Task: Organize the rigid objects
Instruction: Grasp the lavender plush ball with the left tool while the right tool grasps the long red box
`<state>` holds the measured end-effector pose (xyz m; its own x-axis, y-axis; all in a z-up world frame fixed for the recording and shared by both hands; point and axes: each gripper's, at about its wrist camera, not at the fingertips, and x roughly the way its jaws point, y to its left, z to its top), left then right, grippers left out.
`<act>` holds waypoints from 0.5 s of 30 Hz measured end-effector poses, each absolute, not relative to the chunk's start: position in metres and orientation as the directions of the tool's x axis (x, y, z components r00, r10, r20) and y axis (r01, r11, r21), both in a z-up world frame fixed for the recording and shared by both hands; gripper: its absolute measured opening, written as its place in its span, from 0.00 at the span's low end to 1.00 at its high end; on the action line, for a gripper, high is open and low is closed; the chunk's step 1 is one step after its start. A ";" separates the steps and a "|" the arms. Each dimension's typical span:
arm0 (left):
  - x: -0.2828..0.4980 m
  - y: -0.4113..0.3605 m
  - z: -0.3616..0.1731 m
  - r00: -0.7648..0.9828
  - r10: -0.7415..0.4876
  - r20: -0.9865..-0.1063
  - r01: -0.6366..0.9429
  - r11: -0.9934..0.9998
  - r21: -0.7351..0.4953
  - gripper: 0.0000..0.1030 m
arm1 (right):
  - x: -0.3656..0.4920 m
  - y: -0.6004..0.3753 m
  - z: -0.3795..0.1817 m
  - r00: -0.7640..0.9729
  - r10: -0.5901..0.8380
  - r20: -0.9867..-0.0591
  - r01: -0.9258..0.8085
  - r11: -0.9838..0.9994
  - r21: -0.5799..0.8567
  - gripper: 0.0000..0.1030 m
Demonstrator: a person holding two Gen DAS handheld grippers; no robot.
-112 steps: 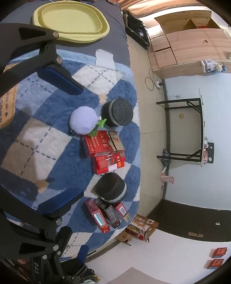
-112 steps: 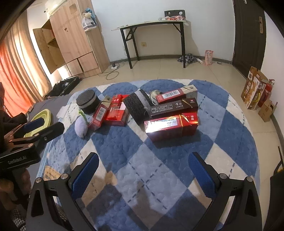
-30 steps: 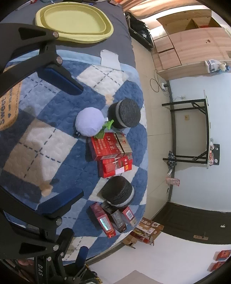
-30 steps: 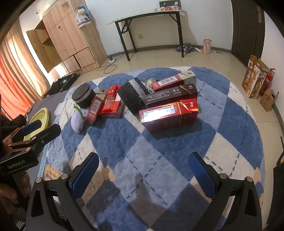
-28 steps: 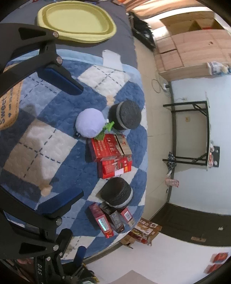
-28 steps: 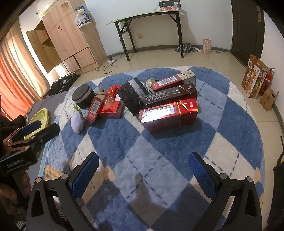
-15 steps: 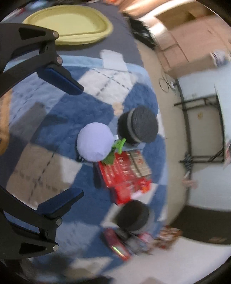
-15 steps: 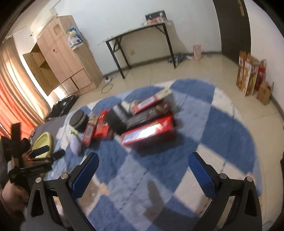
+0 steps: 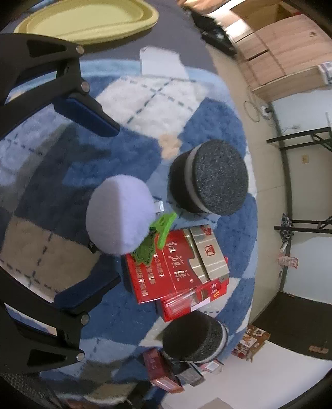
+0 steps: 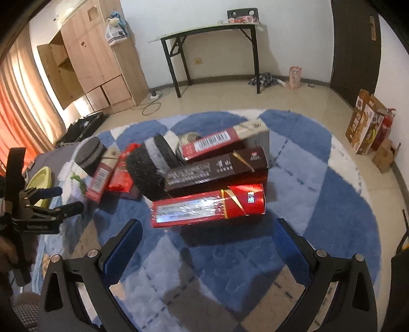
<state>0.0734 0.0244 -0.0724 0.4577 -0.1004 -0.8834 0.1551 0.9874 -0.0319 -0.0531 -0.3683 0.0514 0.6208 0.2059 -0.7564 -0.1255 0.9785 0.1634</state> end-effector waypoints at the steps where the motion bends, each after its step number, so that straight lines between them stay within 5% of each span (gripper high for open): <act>1: 0.073 0.024 -0.071 0.464 -0.113 -0.879 0.156 0.987 -0.044 1.00 | -0.052 -0.367 0.049 0.616 0.202 -0.761 -0.131 0.979 0.154 1.00; 7: 0.081 0.019 -0.072 0.477 -0.098 -0.873 0.196 0.981 -0.004 0.98 | -0.043 -0.353 0.047 0.635 0.174 -0.752 -0.154 0.983 0.098 1.00; 9: 0.083 0.024 -0.074 0.462 -0.128 -0.878 0.171 0.984 -0.053 0.73 | -0.037 -0.350 0.040 0.640 0.163 -0.751 -0.149 0.985 0.087 1.00; 11: 0.084 0.027 -0.079 0.430 -0.164 -0.888 0.167 0.981 -0.100 0.57 | -0.029 -0.343 0.030 0.636 0.147 -0.758 -0.143 0.987 0.071 0.97; 12: 0.083 0.027 -0.079 0.438 -0.165 -0.884 0.166 0.981 -0.101 0.57 | -0.028 -0.342 0.027 0.635 0.135 -0.760 -0.141 0.988 0.058 0.90; 15: 0.077 0.026 -0.074 0.454 -0.169 -0.875 0.198 0.977 -0.086 0.57 | -0.025 -0.337 0.024 0.654 0.124 -0.746 -0.157 0.987 0.026 0.90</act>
<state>0.0770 0.0259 -0.0744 0.4536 -0.1688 -0.8751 0.1976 0.9765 -0.0859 -0.0250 -0.3368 0.0242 0.6541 0.1237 -0.7462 -0.1569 0.9873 0.0261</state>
